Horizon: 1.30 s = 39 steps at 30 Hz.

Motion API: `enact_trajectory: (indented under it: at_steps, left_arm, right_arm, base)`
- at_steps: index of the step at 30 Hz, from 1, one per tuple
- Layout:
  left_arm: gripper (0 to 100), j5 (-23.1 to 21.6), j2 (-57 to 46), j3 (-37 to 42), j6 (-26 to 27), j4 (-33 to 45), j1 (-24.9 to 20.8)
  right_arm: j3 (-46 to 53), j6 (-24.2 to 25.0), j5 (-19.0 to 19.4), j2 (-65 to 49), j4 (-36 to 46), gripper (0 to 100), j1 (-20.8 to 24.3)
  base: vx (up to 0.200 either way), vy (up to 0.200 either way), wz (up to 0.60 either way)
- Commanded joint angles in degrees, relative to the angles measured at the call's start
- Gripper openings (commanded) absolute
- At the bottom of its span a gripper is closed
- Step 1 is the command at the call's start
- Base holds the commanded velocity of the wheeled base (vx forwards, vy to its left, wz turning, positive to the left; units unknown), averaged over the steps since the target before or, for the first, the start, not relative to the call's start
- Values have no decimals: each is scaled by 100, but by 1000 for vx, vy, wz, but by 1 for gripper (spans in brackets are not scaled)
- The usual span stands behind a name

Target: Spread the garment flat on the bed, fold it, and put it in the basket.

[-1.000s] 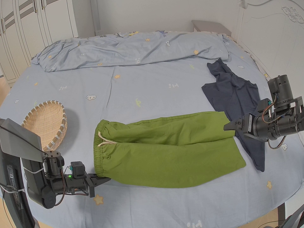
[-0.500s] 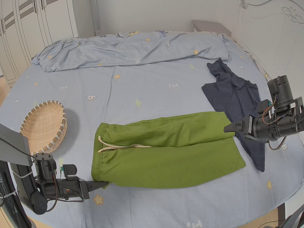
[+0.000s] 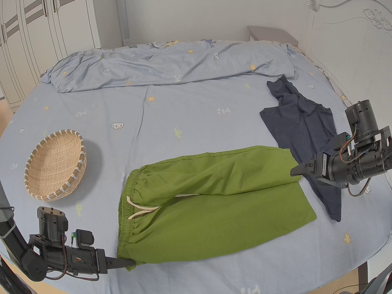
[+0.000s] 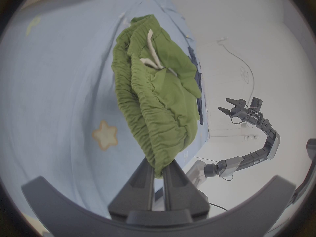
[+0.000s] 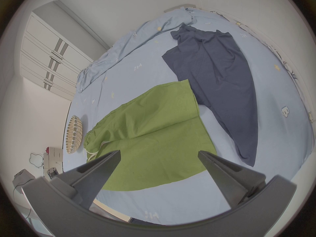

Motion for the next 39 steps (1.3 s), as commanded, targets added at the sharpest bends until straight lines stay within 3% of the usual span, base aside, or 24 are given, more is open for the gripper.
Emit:
enact_trajectory:
  at_steps: [1,6,9,10,12,13,14,17,18,21,29,34,39]
  left_arm:
    - [0,-2,-778,81,-147,633,-37]
    - [0,7,-857,81,143,1389,-46]
    - [0,16,-830,81,846,1872,78]
    - [0,16,-830,81,846,1872,78]
    - [0,16,-813,81,1443,2250,306]
    - [0,16,-813,81,1443,2250,306]
    - [0,16,-778,81,1760,2382,464]
    - [0,16,-778,81,1760,2382,464]
    - [0,16,-655,81,2199,2435,807]
    - [0,16,-558,81,2296,2435,851]
    - [0,24,-444,-59,2305,2426,1000]
    - [0,24,-391,-139,2410,2426,1246]
    - [0,24,-391,-139,2428,2426,1282]
  right_arm:
    - [20,-4,28,25,38,100,0]
    - [11,-30,80,121,214,100,-35]
    - [37,-206,581,183,452,100,-281]
    - [37,-206,581,183,452,100,-281]
    - [108,-479,1416,359,522,100,-800]
    - [108,-479,1416,359,522,100,-800]
    - [222,-733,1847,482,513,100,-1107]
    - [222,-733,1847,482,513,100,-1107]
    - [609,-1727,2603,851,487,100,-1555]
    - [758,-2412,3060,974,495,100,-1907]
    - [969,-2843,3095,1308,487,100,-2048]
    - [1101,-3432,3148,1739,487,100,-2197]
    - [1110,-3449,3244,1950,452,100,-2135]
  base:
    - [0,0,0]
    - [0,0,0]
    - [0,0,0]
    - [0,0,0]
    - [0,0,0]
    - [0,0,0]
    - [0,0,0]
    - [0,0,0]
    - [0,0,0]
    - [0,0,0]
    - [0,0,0]
    - [0,0,0]
    - [0,0,0]
